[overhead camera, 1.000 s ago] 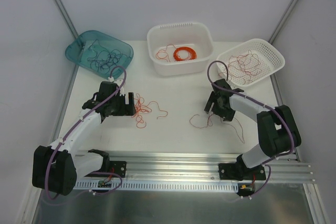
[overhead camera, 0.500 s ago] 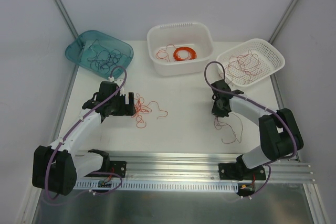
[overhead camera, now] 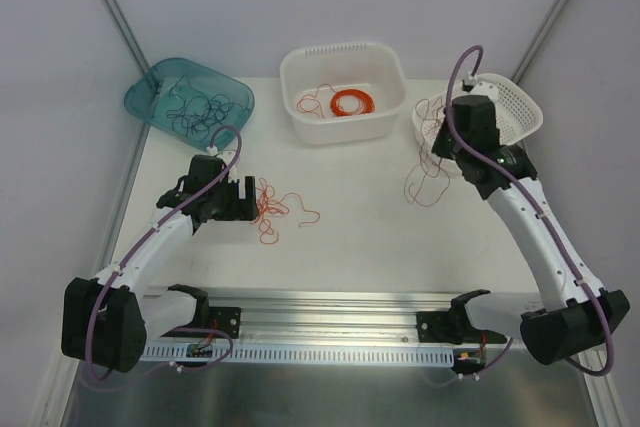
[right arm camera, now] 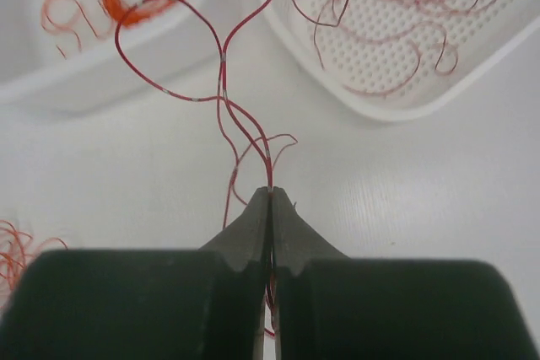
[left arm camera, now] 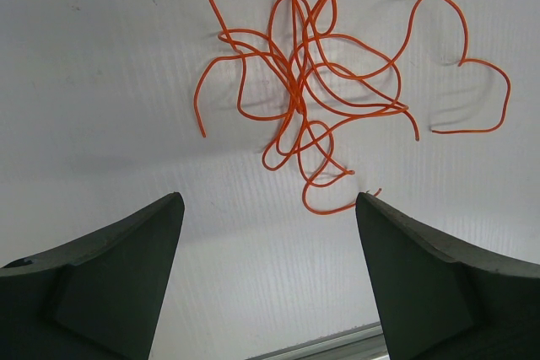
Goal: Untangle the cables
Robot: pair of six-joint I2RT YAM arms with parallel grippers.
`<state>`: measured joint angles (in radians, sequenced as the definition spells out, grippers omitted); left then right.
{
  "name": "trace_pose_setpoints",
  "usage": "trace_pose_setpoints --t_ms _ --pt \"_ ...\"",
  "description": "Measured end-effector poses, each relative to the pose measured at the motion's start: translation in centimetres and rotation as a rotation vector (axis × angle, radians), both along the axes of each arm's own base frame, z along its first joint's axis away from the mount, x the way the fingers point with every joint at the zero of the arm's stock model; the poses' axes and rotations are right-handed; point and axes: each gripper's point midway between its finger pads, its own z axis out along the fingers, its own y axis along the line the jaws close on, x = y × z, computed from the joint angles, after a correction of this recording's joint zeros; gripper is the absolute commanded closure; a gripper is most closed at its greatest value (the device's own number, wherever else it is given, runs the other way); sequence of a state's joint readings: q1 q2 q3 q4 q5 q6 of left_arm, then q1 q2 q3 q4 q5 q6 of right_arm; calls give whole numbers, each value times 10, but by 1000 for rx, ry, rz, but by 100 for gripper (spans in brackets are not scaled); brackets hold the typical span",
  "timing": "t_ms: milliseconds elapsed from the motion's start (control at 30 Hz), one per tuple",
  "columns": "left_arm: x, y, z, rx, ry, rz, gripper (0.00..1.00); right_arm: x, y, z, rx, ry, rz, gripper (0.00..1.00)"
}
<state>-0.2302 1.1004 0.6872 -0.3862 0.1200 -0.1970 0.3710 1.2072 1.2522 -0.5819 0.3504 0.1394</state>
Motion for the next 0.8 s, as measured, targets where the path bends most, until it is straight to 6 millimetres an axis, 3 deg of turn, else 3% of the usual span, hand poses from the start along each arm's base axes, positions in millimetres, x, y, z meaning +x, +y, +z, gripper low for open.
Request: trace_pose_setpoints --t_ms 67,200,400,600,800 --pt "0 0 0 1 0 0 16 5 -10 36 4 -79 -16 99" --pt "0 0 0 1 0 1 16 18 -31 84 3 -182 -52 99" --pt "0 1 0 5 -1 3 16 54 -50 125 -16 -272 -75 99" --pt "1 3 -2 17 1 12 16 94 -71 117 -42 -291 -109 99" --pt "1 4 -4 23 7 15 16 139 -102 81 -44 -257 -185 99"
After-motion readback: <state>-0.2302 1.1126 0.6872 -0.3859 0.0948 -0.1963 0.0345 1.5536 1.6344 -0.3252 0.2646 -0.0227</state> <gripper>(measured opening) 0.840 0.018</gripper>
